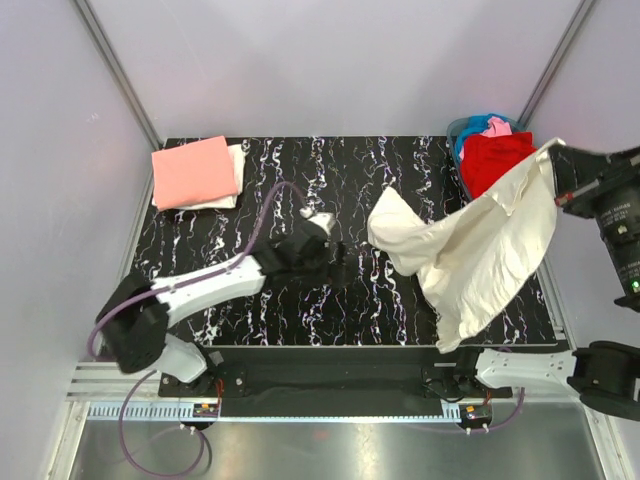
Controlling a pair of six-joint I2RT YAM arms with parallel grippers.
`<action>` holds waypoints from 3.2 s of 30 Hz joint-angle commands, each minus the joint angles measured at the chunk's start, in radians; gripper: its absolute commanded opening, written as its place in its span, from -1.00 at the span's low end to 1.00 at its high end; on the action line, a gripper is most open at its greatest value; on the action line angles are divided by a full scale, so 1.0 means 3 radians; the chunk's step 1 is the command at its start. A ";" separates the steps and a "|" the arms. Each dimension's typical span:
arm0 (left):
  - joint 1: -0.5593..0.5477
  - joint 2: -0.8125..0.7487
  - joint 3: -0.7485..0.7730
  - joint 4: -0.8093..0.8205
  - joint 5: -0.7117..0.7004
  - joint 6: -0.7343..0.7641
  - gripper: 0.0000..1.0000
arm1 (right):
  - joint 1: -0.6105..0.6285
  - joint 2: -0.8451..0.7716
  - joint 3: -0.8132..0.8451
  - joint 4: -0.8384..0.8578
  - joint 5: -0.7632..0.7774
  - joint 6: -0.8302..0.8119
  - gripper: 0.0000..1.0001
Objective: Fold and stack the t-shirts
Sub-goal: Flatten the tshirt out
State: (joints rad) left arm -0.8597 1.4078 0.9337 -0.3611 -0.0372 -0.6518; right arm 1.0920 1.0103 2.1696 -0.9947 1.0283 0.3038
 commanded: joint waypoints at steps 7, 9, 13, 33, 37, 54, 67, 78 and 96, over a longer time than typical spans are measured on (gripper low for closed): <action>-0.0411 0.1391 0.1254 0.0769 0.0185 -0.0011 0.86 | 0.0001 0.0243 -0.0027 0.0565 0.0090 -0.0798 -1.00; -0.0478 0.1657 0.1508 0.0789 0.0257 0.0030 0.83 | 0.0006 0.0171 -0.0191 0.0545 0.0106 -0.0742 -1.00; -0.0749 0.1929 0.1669 0.0840 0.0288 0.0198 0.69 | 0.0006 0.0145 -0.0232 0.0447 0.0111 -0.0655 -1.00; -0.1026 0.2328 0.2247 0.0467 -0.0899 0.1006 0.93 | 0.0001 0.0043 -0.0196 0.0232 0.0111 -0.0537 -1.00; -0.1021 0.2465 0.2323 0.0666 -0.0721 0.1308 0.96 | 0.0001 0.0058 -0.0207 0.0238 0.0106 -0.0542 -1.00; -0.0903 0.2042 0.2130 0.1061 -0.0142 0.1477 -1.00 | 0.0001 -0.0197 -0.0426 0.0069 0.0193 -0.0333 -1.00; -0.0372 0.0134 0.2459 -0.1306 -0.0843 0.1554 -1.00 | 0.0006 -0.0269 -0.0513 -0.0161 0.0355 -0.0047 -1.00; 0.0932 0.2017 0.3233 -0.2206 0.0262 0.1523 -0.73 | 0.0006 -0.0284 -0.1550 -0.0667 0.0679 0.0781 -1.00; 0.1004 0.1024 0.1235 -0.0919 -0.0091 0.0797 0.04 | -0.0030 -0.0167 -0.2334 -0.0836 0.0336 0.1385 -1.00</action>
State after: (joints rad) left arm -0.5625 1.6947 1.3842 -0.7235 -0.0753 -0.3614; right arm 1.0901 0.9741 1.4822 -1.2713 1.1347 0.6708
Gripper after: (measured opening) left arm 0.549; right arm 0.018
